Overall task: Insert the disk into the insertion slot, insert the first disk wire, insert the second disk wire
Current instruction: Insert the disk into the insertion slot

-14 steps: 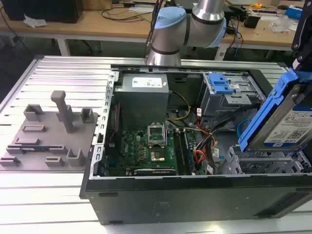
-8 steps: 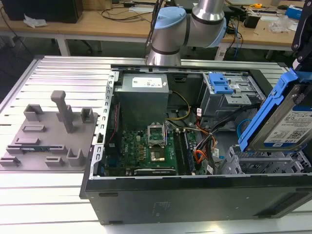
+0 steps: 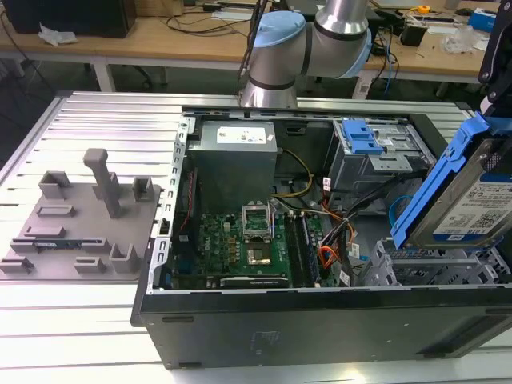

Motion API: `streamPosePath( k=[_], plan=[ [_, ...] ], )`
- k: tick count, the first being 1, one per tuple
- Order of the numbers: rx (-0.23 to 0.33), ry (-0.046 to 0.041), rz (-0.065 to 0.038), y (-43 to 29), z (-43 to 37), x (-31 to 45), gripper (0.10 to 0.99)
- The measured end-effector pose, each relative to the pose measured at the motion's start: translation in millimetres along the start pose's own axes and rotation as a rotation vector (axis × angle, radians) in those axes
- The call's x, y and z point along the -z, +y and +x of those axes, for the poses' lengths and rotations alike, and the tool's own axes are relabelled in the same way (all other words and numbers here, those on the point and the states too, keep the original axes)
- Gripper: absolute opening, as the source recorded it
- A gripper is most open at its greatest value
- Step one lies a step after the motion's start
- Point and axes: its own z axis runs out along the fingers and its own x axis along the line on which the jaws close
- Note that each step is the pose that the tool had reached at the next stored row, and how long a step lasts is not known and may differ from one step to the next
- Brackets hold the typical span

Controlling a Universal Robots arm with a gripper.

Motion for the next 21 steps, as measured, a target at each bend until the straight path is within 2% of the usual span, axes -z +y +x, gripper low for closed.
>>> streamPosePath(
  k=[1,3,8,9,10,11,12,21],
  plan=[
    [0.001,-0.0082,0.000,0.0,0.1,-0.2,0.365],
    [0.004,-0.0415,-0.001,0.0,0.7,-0.2,0.365],
    [0.004,-0.0432,-0.001,0.0,0.7,-0.2,0.365],
    [0.005,-0.0428,0.002,-0.1,0.8,-0.2,0.365],
    [0.005,-0.0428,0.008,0.0,0.8,-0.3,0.365],
    [0.005,-0.0429,0.021,0.0,0.8,-0.3,0.365],
    [0.006,-0.0433,0.028,-0.1,0.8,-0.5,0.365],
    [0.006,-0.0433,0.029,-0.1,0.4,-0.7,0.365]
  ],
)
